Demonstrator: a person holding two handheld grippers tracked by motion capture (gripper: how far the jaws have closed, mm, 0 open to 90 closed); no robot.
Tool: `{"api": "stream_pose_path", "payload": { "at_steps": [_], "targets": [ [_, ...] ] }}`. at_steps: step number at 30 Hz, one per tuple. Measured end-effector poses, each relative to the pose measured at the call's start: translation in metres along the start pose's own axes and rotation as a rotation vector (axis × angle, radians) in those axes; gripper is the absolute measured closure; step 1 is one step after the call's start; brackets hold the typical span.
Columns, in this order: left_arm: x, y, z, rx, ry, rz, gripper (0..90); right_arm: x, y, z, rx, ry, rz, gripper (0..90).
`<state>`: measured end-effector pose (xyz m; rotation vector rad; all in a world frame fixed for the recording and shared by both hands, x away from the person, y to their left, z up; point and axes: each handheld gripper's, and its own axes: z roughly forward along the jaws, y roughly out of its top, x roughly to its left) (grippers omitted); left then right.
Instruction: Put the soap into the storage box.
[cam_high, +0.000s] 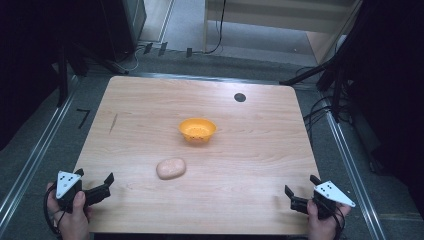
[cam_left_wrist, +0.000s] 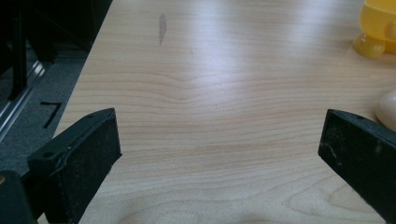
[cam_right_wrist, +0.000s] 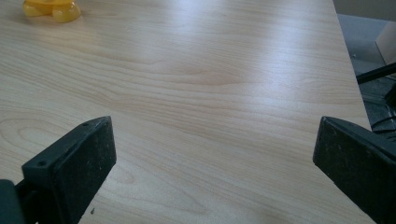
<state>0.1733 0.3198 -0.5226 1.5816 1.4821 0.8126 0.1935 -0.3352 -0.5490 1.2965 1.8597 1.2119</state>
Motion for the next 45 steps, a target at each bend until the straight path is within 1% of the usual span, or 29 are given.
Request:
{"api": "stream_pose_path", "payload": {
  "at_steps": [2,3,4,5,7,10,11,12,13,14,16,17,19,20,24,25,28,29,30,32,33,34,35,36,38,39,40,41,45],
  "targets": [
    [-0.003,0.001,0.003,0.028,-0.001,0.027,0.0,0.000,0.000,0.000,0.004,0.001,-0.003,0.0],
    [-0.004,0.002,0.005,0.045,-0.014,0.041,0.0,0.000,0.000,0.000,0.005,0.002,-0.005,0.0],
    [-0.004,0.002,0.005,0.045,-0.014,0.041,0.0,0.000,0.000,0.000,0.006,0.005,-0.006,0.0],
    [-0.009,0.003,0.009,0.079,-0.046,0.062,0.0,0.000,0.000,0.000,0.006,0.007,-0.007,0.0],
    [-0.013,0.005,0.012,0.097,-0.078,0.089,0.0,0.000,0.000,0.000,0.006,0.010,-0.004,0.0],
    [-0.017,0.009,0.014,0.114,-0.107,0.118,0.0,0.000,0.000,0.001,0.010,0.013,-0.003,0.0],
    [-0.023,0.012,0.017,0.137,-0.111,0.161,0.0,0.000,0.000,0.001,0.010,0.014,-0.009,0.0],
    [-0.025,0.014,0.018,0.158,-0.123,0.179,0.0,0.000,0.000,0.001,0.011,0.015,-0.012,0.0],
    [-0.025,0.014,0.018,0.158,-0.123,0.179,0.0,0.001,0.000,0.001,0.011,0.016,-0.016,0.0],
    [-0.028,0.015,0.024,0.213,-0.164,0.175,0.0,0.001,0.000,0.001,0.013,0.013,-0.016,0.0],
    [-0.029,0.015,0.025,0.227,-0.169,0.179,0.0,0.002,0.000,0.001,0.010,0.012,-0.021,0.0],
    [-0.032,0.016,0.028,0.253,-0.184,0.203,0.0,0.002,0.000,0.001,0.011,0.010,-0.029,0.0],
    [-0.034,0.016,0.029,0.263,-0.182,0.214,0.0,0.002,0.000,0.001,0.015,0.010,-0.028,0.0],
    [-0.036,0.019,0.031,0.276,-0.192,0.233,0.0,0.002,0.000,0.001,0.015,0.010,-0.028,0.0],
    [-0.040,0.025,0.038,0.314,-0.217,0.256,0.0,0.001,0.000,0.001,0.014,0.010,-0.025,0.0],
    [-0.042,0.027,0.040,0.323,-0.222,0.276,0.0,0.001,0.000,0.001,0.014,0.009,-0.025,0.0],
    [-0.046,0.031,0.044,0.331,-0.227,0.299,0.0,0.002,0.001,0.001,0.016,0.006,-0.024,0.0],
    [-0.050,0.036,0.047,0.338,-0.240,0.321,0.0,0.002,0.001,0.002,0.020,0.005,-0.023,0.0],
    [-0.052,0.038,0.049,0.344,-0.254,0.325,0.0,0.002,0.001,0.002,0.021,0.004,-0.024,0.0],
    [-0.057,0.040,0.052,0.365,-0.271,0.356,0.0,0.002,0.001,0.002,0.023,0.003,-0.023,0.0],
    [-0.057,0.040,0.052,0.365,-0.271,0.356,0.0,0.002,0.001,0.002,0.023,0.003,-0.023,0.0],
    [-0.060,0.040,0.054,0.385,-0.280,0.384,0.0,0.002,0.001,0.002,0.024,0.004,-0.023,0.0],
    [-0.067,0.042,0.058,0.411,-0.303,0.440,0.0,0.002,0.001,0.002,0.023,0.004,-0.023,0.0],
    [-0.067,0.042,0.058,0.411,-0.303,0.440,0.0,0.002,0.001,0.002,0.023,0.004,-0.023,0.0],
    [-0.073,0.043,0.061,0.435,-0.325,0.483,0.0,0.002,0.001,0.002,0.023,0.004,-0.023,0.0],
    [-0.079,0.045,0.064,0.453,-0.344,0.516,0.0,0.002,0.001,0.002,0.023,0.005,-0.024,0.0],
    [-0.079,0.045,0.064,0.453,-0.344,0.516,0.0,0.002,0.001,0.002,0.023,0.005,-0.024,0.0],
    [-0.081,0.046,0.065,0.460,-0.344,0.532,0.0,0.002,0.001,0.002,0.023,0.005,-0.024,0.0],
    [-0.088,0.052,0.072,0.481,-0.367,0.560,0.0,0.002,0.001,0.002,0.020,0.008,-0.022,0.0]
  ]
}}
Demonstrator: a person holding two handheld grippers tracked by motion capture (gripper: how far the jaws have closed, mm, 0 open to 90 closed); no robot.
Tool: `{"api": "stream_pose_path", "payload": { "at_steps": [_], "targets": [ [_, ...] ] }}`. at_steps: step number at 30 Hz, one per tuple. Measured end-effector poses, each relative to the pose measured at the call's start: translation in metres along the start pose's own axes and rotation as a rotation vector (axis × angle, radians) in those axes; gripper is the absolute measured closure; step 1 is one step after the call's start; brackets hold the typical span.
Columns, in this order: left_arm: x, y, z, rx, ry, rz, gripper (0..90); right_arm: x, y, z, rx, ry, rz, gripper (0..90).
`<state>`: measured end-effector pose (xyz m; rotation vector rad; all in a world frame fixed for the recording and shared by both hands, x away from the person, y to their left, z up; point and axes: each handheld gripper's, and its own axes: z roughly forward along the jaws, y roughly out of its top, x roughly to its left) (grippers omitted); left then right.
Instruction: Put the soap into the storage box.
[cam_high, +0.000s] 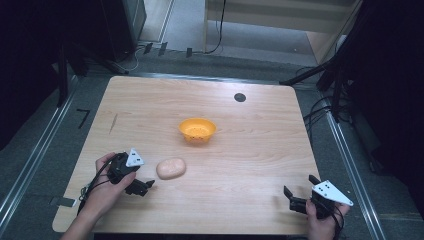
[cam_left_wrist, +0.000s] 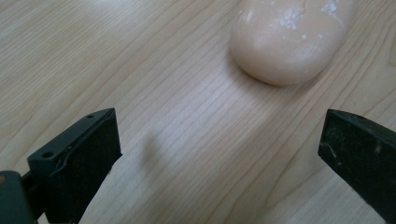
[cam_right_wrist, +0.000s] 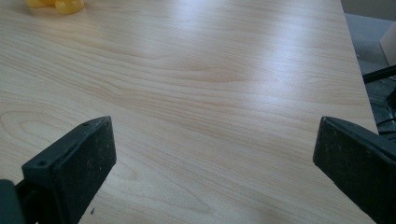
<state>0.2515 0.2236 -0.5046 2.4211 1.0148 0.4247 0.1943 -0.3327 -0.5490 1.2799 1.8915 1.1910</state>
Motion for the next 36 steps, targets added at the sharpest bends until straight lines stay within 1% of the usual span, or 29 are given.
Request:
{"api": "stream_pose_path", "payload": {
  "at_steps": [1,2,3,5,6,9,12,13,15,17,18,19,20,21,25,27,28,30,32,33,35,36],
  "targets": [
    [0.000,0.005,0.002,0.011,-0.004,0.011,0.0,0.000,0.000,0.000,0.000,0.002,-0.001,0.0],
    [0.000,0.005,0.002,0.011,-0.004,0.011,0.0,0.000,0.000,0.000,0.000,0.001,-0.002,0.0],
    [0.001,0.008,0.003,0.014,-0.008,0.022,0.0,0.000,0.000,0.000,0.001,0.001,-0.003,0.0],
    [0.000,0.014,0.006,0.041,-0.013,0.037,0.0,0.000,0.000,0.000,0.000,0.003,-0.007,0.0],
    [-0.002,0.017,0.008,0.050,-0.012,0.052,0.0,0.000,0.000,0.000,0.000,0.003,-0.008,0.0],
    [-0.004,0.022,0.013,0.068,-0.035,0.077,0.0,0.000,0.000,0.000,0.002,0.004,-0.008,0.0],
    [-0.005,0.025,0.015,0.067,-0.047,0.089,0.0,0.000,0.000,0.000,0.002,0.004,-0.007,0.0],
    [-0.006,0.028,0.017,0.068,-0.040,0.101,3.4,0.000,0.000,0.000,0.001,0.004,-0.006,0.0],
    [-0.006,0.029,0.018,0.071,-0.048,0.102,4.4,0.000,0.000,0.000,0.002,0.005,-0.008,0.0],
    [-0.008,0.032,0.023,0.098,-0.059,0.125,4.7,0.000,0.000,0.000,0.002,0.006,-0.008,0.0],
    [-0.009,0.034,0.024,0.105,-0.061,0.136,4.7,0.000,0.000,0.000,0.002,0.006,-0.007,0.0],
    [-0.009,0.034,0.024,0.105,-0.061,0.136,4.6,0.000,0.000,0.000,0.002,0.006,-0.007,0.0],
    [-0.010,0.038,0.025,0.120,-0.066,0.155,4.3,0.000,0.000,0.000,0.001,0.006,-0.006,0.0],
    [-0.009,0.040,0.026,0.125,-0.071,0.162,3.9,0.000,0.000,0.000,0.001,0.006,-0.006,0.0],
    [-0.009,0.044,0.029,0.129,-0.075,0.165,3.3,0.000,0.000,0.000,0.003,0.006,-0.004,0.0],
    [-0.008,0.049,0.032,0.139,-0.086,0.178,3.2,0.000,0.000,0.000,0.003,0.007,-0.005,0.0],
    [-0.009,0.050,0.033,0.140,-0.097,0.170,3.3,0.000,0.000,0.000,0.001,0.008,-0.005,0.0],
    [-0.009,0.052,0.036,0.156,-0.104,0.189,3.7,0.000,0.000,0.000,0.000,0.009,-0.006,0.0],
    [-0.010,0.053,0.037,0.159,-0.105,0.192,3.9,0.000,0.000,0.000,0.002,0.009,-0.004,0.0],
    [-0.011,0.054,0.038,0.168,-0.114,0.201,4.1,0.000,0.000,0.000,0.001,0.009,-0.006,0.0],
    [-0.013,0.057,0.039,0.167,-0.114,0.212,4.3,0.000,0.000,0.000,0.001,0.009,-0.006,0.0],
    [-0.013,0.058,0.040,0.163,-0.117,0.216,6.2,0.000,0.000,0.000,0.000,0.010,-0.005,0.0]
  ]
}}
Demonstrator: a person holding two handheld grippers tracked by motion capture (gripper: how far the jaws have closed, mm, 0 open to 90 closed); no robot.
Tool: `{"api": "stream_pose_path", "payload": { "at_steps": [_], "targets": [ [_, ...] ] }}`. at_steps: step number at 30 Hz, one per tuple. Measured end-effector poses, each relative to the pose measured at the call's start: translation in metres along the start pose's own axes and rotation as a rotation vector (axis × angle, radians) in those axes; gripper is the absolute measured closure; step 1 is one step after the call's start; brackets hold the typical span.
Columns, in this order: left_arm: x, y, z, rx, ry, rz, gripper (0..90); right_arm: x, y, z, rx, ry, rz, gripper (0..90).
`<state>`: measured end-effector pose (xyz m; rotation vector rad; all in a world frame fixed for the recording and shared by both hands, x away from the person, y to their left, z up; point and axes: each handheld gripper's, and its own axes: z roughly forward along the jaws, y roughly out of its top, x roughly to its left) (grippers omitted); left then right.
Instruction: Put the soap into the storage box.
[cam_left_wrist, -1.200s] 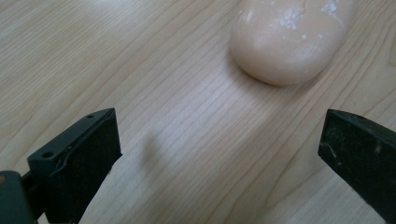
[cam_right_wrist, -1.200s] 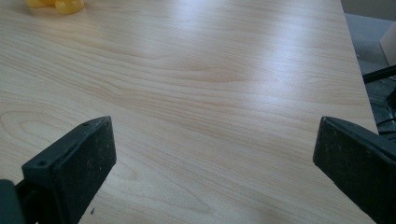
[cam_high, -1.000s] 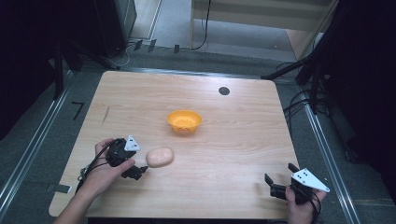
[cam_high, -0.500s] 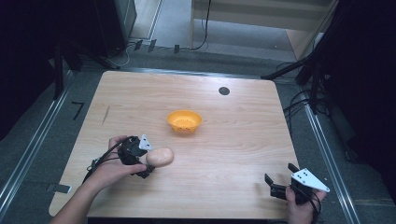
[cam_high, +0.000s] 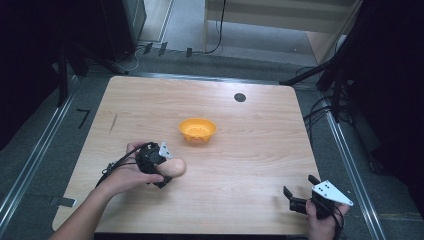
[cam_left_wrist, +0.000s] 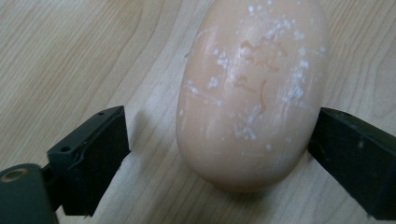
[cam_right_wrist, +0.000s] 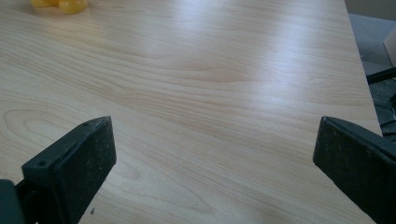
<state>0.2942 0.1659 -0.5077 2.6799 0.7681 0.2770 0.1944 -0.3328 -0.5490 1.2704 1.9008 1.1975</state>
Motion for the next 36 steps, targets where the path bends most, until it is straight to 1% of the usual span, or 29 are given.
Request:
{"api": "stream_pose_path", "payload": {
  "at_steps": [1,3,4,5,6,7,8,10,14,18,19,21,22,23,24,30,33,35,36],
  "targets": [
    [-0.001,0.003,0.000,0.007,-0.002,0.009,7.1,0.000,0.000,0.000,0.000,0.000,-0.001,0.0],
    [0.000,0.005,0.001,0.013,-0.008,0.013,7.6,0.000,0.000,0.000,0.001,0.000,-0.001,0.0],
    [0.000,0.006,0.001,0.017,-0.016,0.014,7.6,0.000,0.000,0.000,0.000,0.000,-0.002,0.0],
    [0.000,0.009,0.002,0.020,-0.035,0.022,9.2,0.000,0.000,0.000,0.000,0.000,-0.002,0.0],
    [0.000,0.009,0.002,0.020,-0.035,0.022,10.5,0.000,0.000,0.000,-0.001,0.000,-0.002,0.0],
    [0.001,0.011,0.002,0.020,-0.048,0.022,12.0,0.000,0.000,0.000,0.000,0.000,0.001,0.0],
    [0.001,0.011,0.002,0.020,-0.048,0.022,13.5,0.000,0.000,0.000,-0.001,0.001,0.000,0.0],
    [0.003,0.013,0.004,0.014,-0.071,0.009,14.8,0.000,0.000,0.000,0.001,0.001,-0.001,0.0],
    [0.004,0.014,0.003,-0.006,-0.092,0.002,20.9,0.000,0.000,0.000,-0.002,0.004,-0.004,0.0],
    [0.004,0.016,0.003,0.000,-0.092,0.010,22.5,0.000,0.000,0.000,0.001,0.003,-0.005,0.0],
    [0.003,0.018,0.003,0.019,-0.080,0.030,23.3,0.000,0.000,0.000,0.003,0.003,-0.006,0.0],
    [0.001,0.021,0.004,0.030,-0.081,0.038,24.0,0.000,0.000,0.000,0.004,0.003,-0.004,0.0],
    [0.001,0.021,0.004,0.030,-0.081,0.038,25.4,0.000,0.000,0.000,0.004,0.003,-0.004,0.0],
    [0.000,0.024,0.003,0.032,-0.090,0.050,27.4,0.000,0.000,0.000,0.002,0.003,-0.006,0.0],
    [0.000,0.025,0.003,0.027,-0.088,0.054,30.3,0.000,0.000,0.000,0.002,0.003,-0.005,0.0],
    [0.000,0.024,0.003,0.025,-0.096,0.060,32.3,0.000,0.000,0.000,0.000,0.006,-0.006,0.0],
    [0.002,0.026,0.003,0.038,-0.089,0.060,32.7,0.000,0.000,0.000,-0.001,0.008,-0.003,0.0],
    [0.004,0.027,0.003,0.033,-0.080,0.052,32.8,0.000,0.000,0.000,-0.002,0.008,-0.003,0.0],
    [0.004,0.026,0.003,0.030,-0.072,0.062,32.9,0.000,0.000,0.000,-0.001,0.009,-0.003,0.0]
  ]
}}
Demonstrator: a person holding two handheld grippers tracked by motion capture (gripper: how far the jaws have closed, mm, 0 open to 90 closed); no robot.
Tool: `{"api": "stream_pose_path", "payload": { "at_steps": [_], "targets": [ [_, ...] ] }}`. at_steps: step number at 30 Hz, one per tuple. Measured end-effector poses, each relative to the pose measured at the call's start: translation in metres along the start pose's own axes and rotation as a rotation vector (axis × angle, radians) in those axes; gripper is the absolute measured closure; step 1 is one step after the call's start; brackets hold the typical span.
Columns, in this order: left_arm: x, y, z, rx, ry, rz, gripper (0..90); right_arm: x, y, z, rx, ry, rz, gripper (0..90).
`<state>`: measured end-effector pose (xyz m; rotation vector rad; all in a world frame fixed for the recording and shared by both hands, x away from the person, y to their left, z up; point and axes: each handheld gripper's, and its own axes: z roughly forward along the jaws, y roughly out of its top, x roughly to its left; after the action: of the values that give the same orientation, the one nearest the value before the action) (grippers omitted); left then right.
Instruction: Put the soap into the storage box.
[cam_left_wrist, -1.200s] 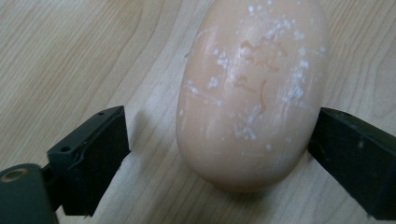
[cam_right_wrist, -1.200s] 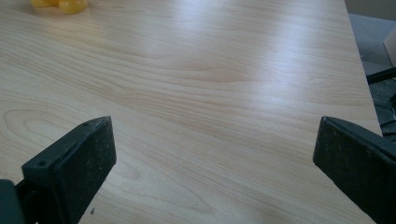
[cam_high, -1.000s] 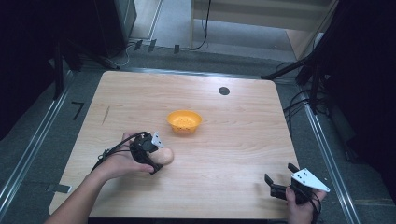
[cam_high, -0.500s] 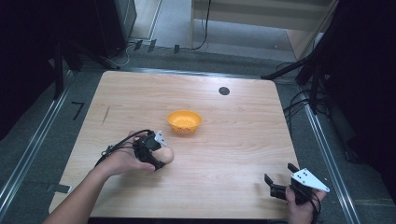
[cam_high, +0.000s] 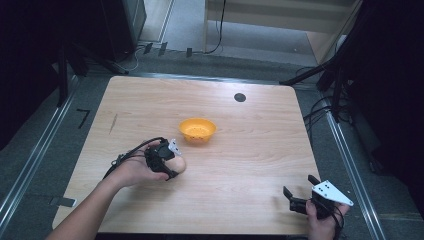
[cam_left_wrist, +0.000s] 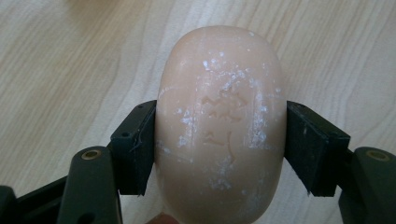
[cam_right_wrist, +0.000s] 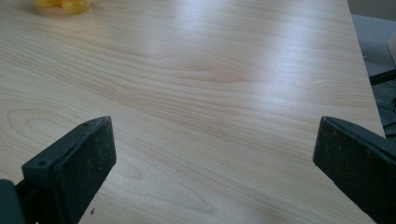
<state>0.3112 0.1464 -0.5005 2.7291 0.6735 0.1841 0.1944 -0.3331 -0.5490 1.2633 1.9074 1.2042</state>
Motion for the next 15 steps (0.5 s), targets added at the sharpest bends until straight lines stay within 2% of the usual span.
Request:
{"api": "stream_pose_path", "payload": {
  "at_steps": [3,5,6,10,12,15],
  "targets": [
    [0.001,-0.002,-0.001,-0.008,0.020,0.023,33.0,0.000,0.000,0.000,-0.002,0.000,0.000,0.0],
    [0.002,-0.002,-0.002,-0.008,0.021,0.036,33.0,0.000,0.000,0.000,-0.002,0.001,0.000,0.0],
    [0.004,-0.003,-0.004,-0.027,0.014,0.038,33.1,0.000,0.000,0.000,-0.001,0.001,0.000,0.0],
    [0.007,0.001,-0.010,-0.009,0.021,0.067,33.1,0.000,0.000,0.000,0.000,0.002,-0.004,0.0],
    [0.008,0.004,-0.013,-0.015,0.023,0.075,33.1,0.000,0.000,0.000,0.002,-0.002,-0.005,0.0],
    [0.009,0.011,-0.017,-0.007,0.026,0.107,33.1,0.000,0.000,0.000,-0.003,-0.003,0.000,0.0]
  ]
}}
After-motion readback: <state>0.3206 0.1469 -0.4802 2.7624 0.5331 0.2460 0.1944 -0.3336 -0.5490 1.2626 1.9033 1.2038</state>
